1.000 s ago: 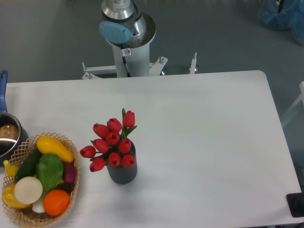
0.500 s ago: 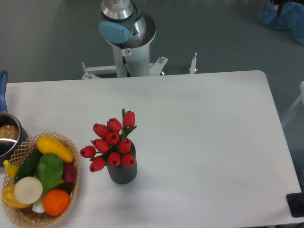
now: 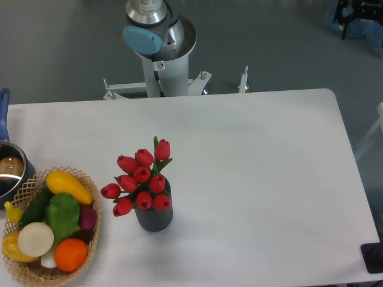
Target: Pick up the flowers from the vase
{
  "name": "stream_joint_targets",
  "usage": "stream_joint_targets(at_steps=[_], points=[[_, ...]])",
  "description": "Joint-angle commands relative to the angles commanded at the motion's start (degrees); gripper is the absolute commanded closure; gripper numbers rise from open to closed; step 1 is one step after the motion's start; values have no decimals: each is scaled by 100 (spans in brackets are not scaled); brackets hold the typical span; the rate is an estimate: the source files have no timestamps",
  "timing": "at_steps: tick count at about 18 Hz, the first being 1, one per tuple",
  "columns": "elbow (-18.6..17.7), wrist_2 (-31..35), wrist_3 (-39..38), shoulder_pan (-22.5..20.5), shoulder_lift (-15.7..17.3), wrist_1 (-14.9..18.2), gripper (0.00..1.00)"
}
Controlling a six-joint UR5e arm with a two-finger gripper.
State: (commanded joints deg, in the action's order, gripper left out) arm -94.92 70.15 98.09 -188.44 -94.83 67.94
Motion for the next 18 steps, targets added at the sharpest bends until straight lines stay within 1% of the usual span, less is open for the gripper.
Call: stream_joint_targets(at_steps=[2,5,7,9,13,15,17,18], points=[[-114,-360,-193,9,0,0,0],[-307,-1054,-220,35,26,-26,0],[-404,-1433,-238,254,18,-18,0],[-414,-1505,-247,369,18,0,0],[-431,-1592,-326,746,-26,0,0],[-571,-1907,-413,887,8,0,0],[-738,-2416,-475,958,53,-26,0],[-756,-2627,-484,1019,53,-18,0]])
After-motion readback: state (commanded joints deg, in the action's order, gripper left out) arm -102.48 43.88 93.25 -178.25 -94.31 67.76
